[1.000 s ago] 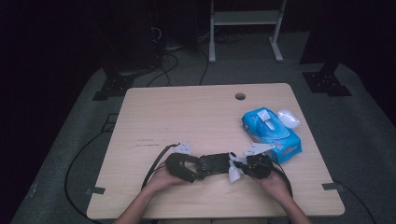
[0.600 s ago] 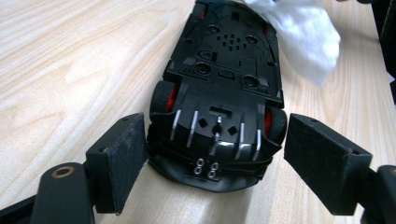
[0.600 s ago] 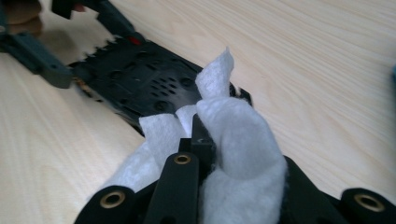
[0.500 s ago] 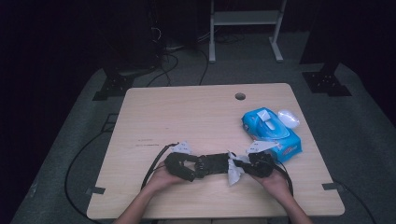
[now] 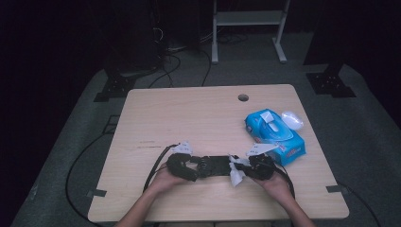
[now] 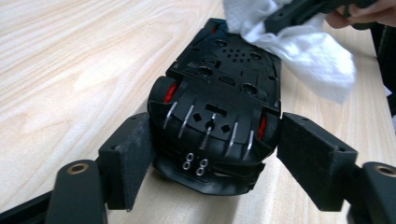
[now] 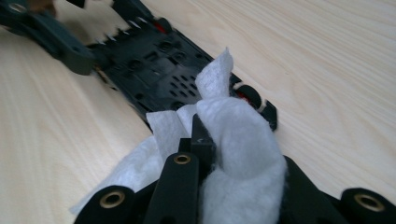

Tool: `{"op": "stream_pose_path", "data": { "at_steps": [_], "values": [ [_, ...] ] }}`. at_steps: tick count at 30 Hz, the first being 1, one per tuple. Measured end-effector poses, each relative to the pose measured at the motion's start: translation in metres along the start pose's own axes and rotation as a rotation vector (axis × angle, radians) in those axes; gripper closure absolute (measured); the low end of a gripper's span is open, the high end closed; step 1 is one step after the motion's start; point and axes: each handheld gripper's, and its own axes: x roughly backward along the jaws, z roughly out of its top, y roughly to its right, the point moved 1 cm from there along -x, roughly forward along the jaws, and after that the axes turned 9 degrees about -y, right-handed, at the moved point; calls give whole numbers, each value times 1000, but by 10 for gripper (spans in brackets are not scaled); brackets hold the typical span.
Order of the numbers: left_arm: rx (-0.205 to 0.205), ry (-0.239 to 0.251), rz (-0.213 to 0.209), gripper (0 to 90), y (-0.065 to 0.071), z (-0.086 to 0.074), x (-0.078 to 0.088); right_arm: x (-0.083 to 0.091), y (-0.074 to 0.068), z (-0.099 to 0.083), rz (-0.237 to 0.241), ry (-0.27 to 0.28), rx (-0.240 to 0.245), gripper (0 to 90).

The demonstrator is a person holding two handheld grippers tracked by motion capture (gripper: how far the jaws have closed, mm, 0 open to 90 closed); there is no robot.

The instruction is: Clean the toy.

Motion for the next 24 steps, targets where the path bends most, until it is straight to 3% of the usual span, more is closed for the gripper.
{"op": "stream_pose_path", "data": {
  "at_steps": [2,3,5,11,14,15,19,24],
  "values": [
    [-5,-28,9,270,0,-1,-2,2,-4,3,36,15,-4,812],
    [-5,-28,9,270,0,-1,-2,2,-4,3,36,15,-4,812],
    [-4,-33,9,270,0,-2,-2,3,-7,4,80,21,-13,812],
    [-1,-35,6,270,0,-2,-2,3,-11,3,86,4,-5,811],
    [-1,-10,-8,270,0,-1,1,2,-7,2,98,-2,-23,811],
    [19,12,-8,247,-2,0,2,0,-5,0,95,-8,-25,811],
    [49,1,-6,203,-6,-1,2,-4,-5,-2,99,-27,-23,810],
    [112,2,-49,198,-11,-2,0,-7,-7,-3,110,-20,-7,810]
  ]
}}
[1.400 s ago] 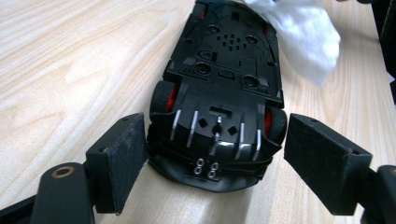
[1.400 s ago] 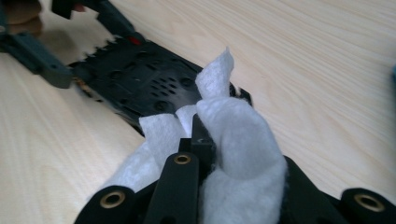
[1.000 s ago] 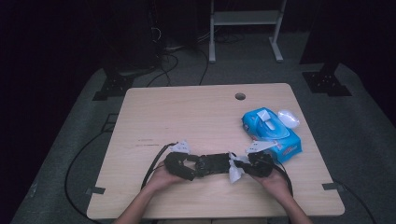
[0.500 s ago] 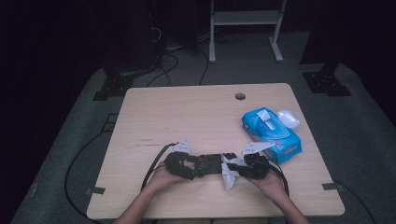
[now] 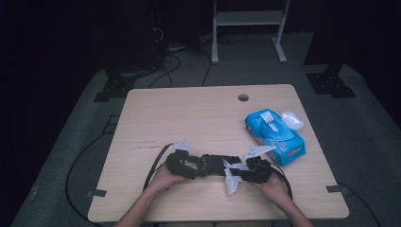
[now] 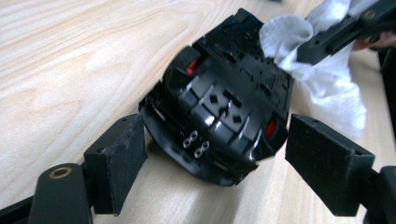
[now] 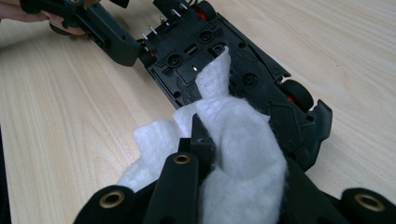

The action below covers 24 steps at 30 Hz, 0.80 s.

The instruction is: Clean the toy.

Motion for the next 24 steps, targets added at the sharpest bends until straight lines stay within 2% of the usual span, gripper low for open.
{"op": "stream_pose_path", "data": {
  "at_steps": [2,5,9,11,12,16,20,21,24],
  "values": [
    [11,1,-13,199,-1,0,0,0,0,0,-2,-2,5,810],
    [65,-12,-62,197,-8,-2,0,0,-1,0,-4,-1,19,811],
    [71,-9,-63,196,-10,-2,0,-1,-1,-1,-5,2,27,813],
    [87,-2,-75,196,-11,-2,0,-1,-2,-2,-7,4,31,814],
    [108,11,-89,198,-13,-2,0,-1,-1,-2,-7,5,39,815],
    [116,26,-108,228,-16,-2,-3,-1,-3,-2,-9,6,50,818],
    [116,26,-98,239,-14,0,-5,-1,-3,-3,-10,11,51,818],
    [108,19,-88,273,-13,1,-5,-1,-3,-3,-11,13,53,818],
    [112,12,-91,275,-13,1,-5,-1,-3,-4,-12,15,55,819]
  ]
}}
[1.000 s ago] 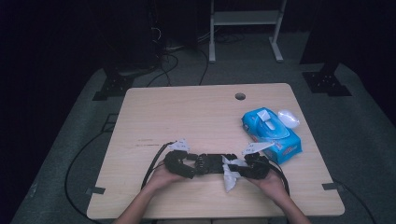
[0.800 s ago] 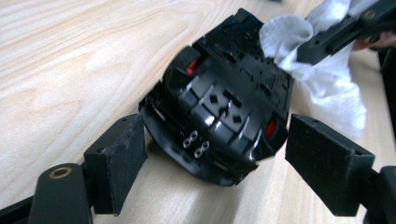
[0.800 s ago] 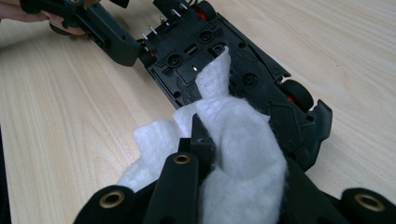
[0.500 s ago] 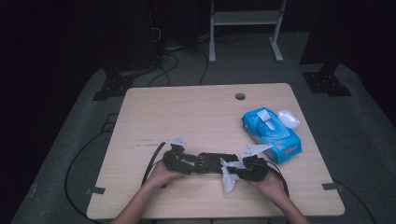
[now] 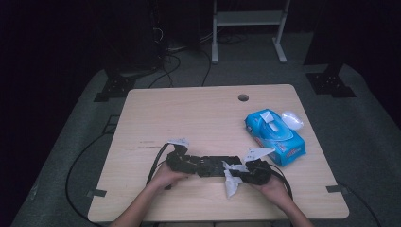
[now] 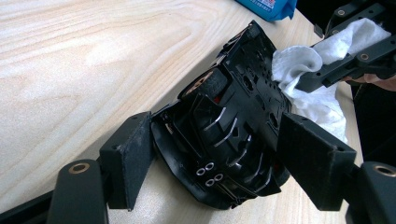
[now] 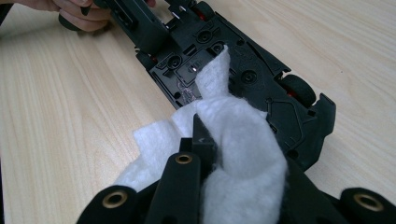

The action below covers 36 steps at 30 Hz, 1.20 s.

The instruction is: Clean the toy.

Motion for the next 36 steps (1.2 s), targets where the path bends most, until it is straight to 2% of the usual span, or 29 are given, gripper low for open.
{"op": "stream_pose_path", "data": {
  "at_steps": [5,6,7,8,13,16,19,20,21,22,24,25,26,27,28,31,32,35,36],
  "values": [
    [-12,-10,1,283,0,0,1,0,-1,-1,-4,7,1,819],
    [-30,-7,11,284,2,0,1,0,-1,-1,-7,6,1,819],
    [-30,-7,11,285,2,0,1,0,-1,-1,-7,6,1,819],
    [-54,-21,26,284,5,0,2,0,-2,-1,-7,6,-4,818],
    [-84,-14,45,282,10,-2,1,2,-1,-2,-6,5,-6,819],
    [-118,-13,65,288,16,-1,0,6,2,-2,-24,14,-13,819],
    [-178,-18,101,289,23,-1,0,12,6,-2,-33,32,-27,818],
    [-207,-16,128,289,28,-1,-1,18,12,-3,-47,47,-42,818],
    [-207,-16,128,289,28,-1,-1,18,12,-3,-47,47,-42,818],
    [-231,-19,148,289,31,-1,0,26,18,-4,-59,68,-63,817],
    [-272,-18,184,290,37,-2,0,29,22,-5,-67,73,-70,815],
    [-312,-12,218,293,42,-4,0,34,28,-9,-72,73,-89,810],
    [-333,-8,231,294,45,-6,0,36,31,-11,-68,72,-98,805],
    [-333,-8,231,295,45,-6,0,36,31,-11,-68,72,-98,805],
    [-356,-4,251,295,47,-7,0,37,35,-13,-67,73,-107,795],
    [-395,1,286,297,52,-10,0,38,40,-17,-50,64,-128,716],
    [-419,-1,304,298,55,-11,1,37,41,-18,-33,55,-122,678],
    [-432,0,314,300,57,-12,1,36,43,-18,-14,56,-123,625],
    [-452,1,329,301,59,-14,1,36,48,-18,49,57,-138,579]
  ]
}}
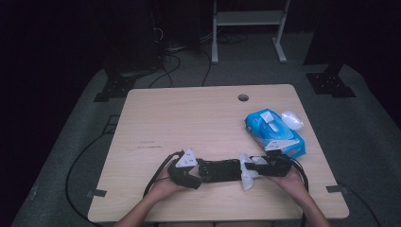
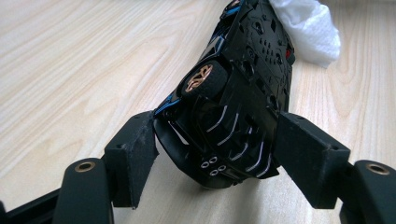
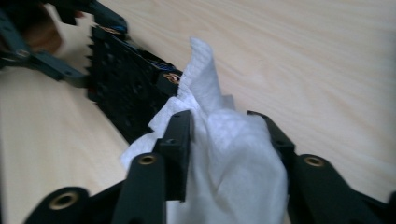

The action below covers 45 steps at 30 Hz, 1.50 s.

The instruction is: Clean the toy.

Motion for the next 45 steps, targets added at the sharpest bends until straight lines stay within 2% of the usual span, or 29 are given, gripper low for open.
{"op": "stream_pose_path", "data": {
  "at_steps": [1,2,4,8,9,10,11,13,15,16,17,18,19,20,21,22,23,24,26,31,34,36,37,38,39,41,42,43,45],
  "values": [
    [-12,-4,7,302,1,0,1,-2,2,0,29,0,-2,571],
    [-12,-4,7,302,1,0,1,-2,2,0,29,0,-2,571],
    [-28,0,23,303,4,-1,1,-9,2,0,86,-30,8,534],
    [-46,7,33,304,5,-2,2,-18,-2,2,114,-66,28,524],
    [-51,9,37,304,6,-2,2,-21,-4,3,125,-74,40,547],
    [-56,6,40,304,6,-2,3,-24,-8,4,127,-79,73,573],
    [-56,6,40,305,6,-2,3,-24,-8,4,127,-79,73,573],
    [-47,11,24,321,4,-3,4,-23,-9,5,114,-79,93,590],
    [10,20,-6,320,-1,-3,4,-22,-11,4,101,-72,126,619],
    [38,21,-20,280,-5,-4,4,-21,-15,4,82,-65,174,641],
    [94,35,-56,280,-13,-7,2,-21,-18,4,69,-65,198,646],
    [116,43,-71,284,-16,-8,2,-21,-20,4,59,-67,222,653],
    [116,43,-71,300,-16,-8,2,-21,-20,4,59,-67,222,653],
    [127,53,-92,336,-19,-8,2,-23,-24,6,34,-65,264,659],
    [122,59,-102,336,-20,-9,2,-23,-24,6,34,-65,264,659],
    [116,64,-110,414,-20,-9,2,-25,-27,9,10,-66,284,660],
    [102,65,-118,414,-20,-9,1,-25,-27,9,10,-66,284,660],
    [81,57,-100,453,-18,-9,1,-27,-29,11,-15,-67,295,654],
    [75,57,-106,464,-18,-9,2,-27,-29,12,-24,-72,296,644],
    [-7,42,-95,561,-10,-9,3,-21,-25,14,-76,-71,242,606],
    [-43,32,-88,581,-5,-8,4,-6,-23,12,-89,-43,195,667],
    [-43,33,-88,581,-5,-8,4,-2,-23,12,-95,-38,191,701],
    [-43,33,-90,581,-6,-8,4,2,-25,13,-106,-30,190,722],
    [-43,33,-90,581,-6,-8,4,11,-28,15,-141,-5,187,772],
    [-43,33,-90,581,-6,-8,4,11,-28,15,-141,-5,187,772],
    [-44,33,-87,581,-5,-8,4,17,-34,21,-164,36,190,787],
    [-43,33,-87,581,-5,-8,4,18,-42,30,-175,79,196,795],
    [-41,34,-86,581,-5,-8,4,18,-42,30,-175,79,196,795],
    [-35,34,-87,580,-5,-8,4,14,-54,42,-196,121,212,798]
  ]
}}
